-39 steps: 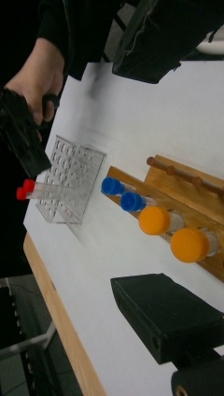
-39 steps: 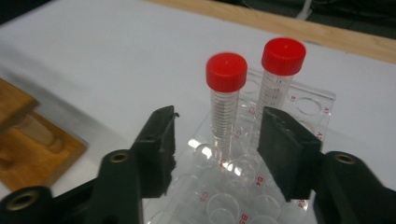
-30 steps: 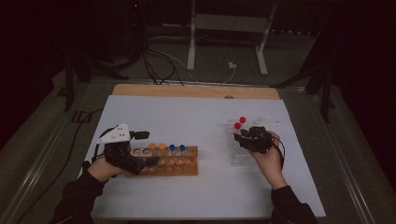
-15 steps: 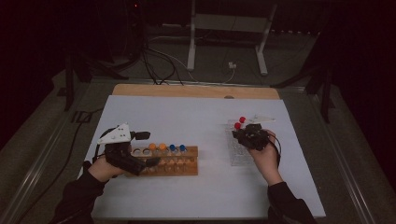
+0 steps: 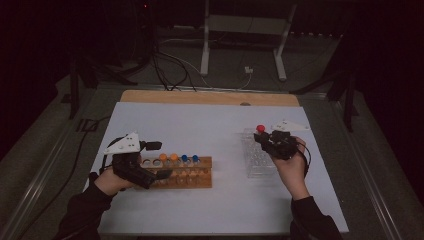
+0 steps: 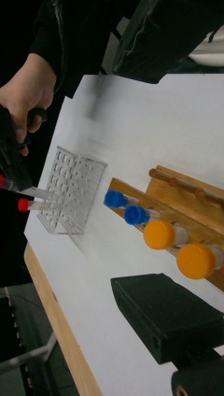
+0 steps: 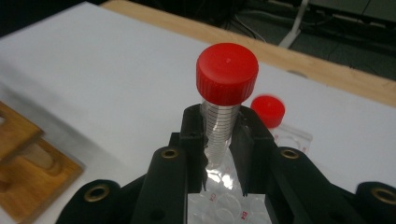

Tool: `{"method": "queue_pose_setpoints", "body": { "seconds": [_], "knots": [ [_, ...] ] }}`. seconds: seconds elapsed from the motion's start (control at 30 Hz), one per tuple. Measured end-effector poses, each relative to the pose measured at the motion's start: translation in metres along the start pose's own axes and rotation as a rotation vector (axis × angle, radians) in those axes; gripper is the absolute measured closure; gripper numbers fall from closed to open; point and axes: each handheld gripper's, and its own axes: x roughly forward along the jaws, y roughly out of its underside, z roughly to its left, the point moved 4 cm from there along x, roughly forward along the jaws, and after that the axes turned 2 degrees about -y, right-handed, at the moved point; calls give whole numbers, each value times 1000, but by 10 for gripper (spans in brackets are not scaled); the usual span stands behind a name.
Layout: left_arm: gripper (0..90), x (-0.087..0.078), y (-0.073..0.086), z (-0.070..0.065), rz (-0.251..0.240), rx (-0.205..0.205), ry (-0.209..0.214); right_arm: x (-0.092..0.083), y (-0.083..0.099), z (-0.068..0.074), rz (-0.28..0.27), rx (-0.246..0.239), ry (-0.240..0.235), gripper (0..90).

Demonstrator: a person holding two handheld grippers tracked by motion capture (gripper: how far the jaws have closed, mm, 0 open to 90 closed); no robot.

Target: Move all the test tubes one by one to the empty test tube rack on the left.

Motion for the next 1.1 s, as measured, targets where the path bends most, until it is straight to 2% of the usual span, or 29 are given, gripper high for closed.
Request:
{"method": "queue_pose_setpoints", "body": {
  "seconds": [0.17, 0.27, 0.5, 0.63, 0.87, 1.1],
  "knots": [
    [25, 2, -2, -3, 1, 2, 4, -16, -10, 7, -36, -16, -22, 751],
    [26, 4, -4, -5, 2, -2, 2, -23, -14, 16, -37, -37, -47, 751],
    [26, 8, -7, -11, 3, -3, 23, -29, -15, 46, -9, -99, -145, 751],
    [26, 11, -9, -16, 3, 3, 43, -28, -7, 61, 29, -137, -186, 751],
    [26, 17, -13, -26, 5, 19, 64, -26, 16, 82, 105, -159, -262, 751],
    [26, 26, -16, -39, 1, 27, 103, -26, 30, 102, 150, -194, -317, 751]
  ]
}}
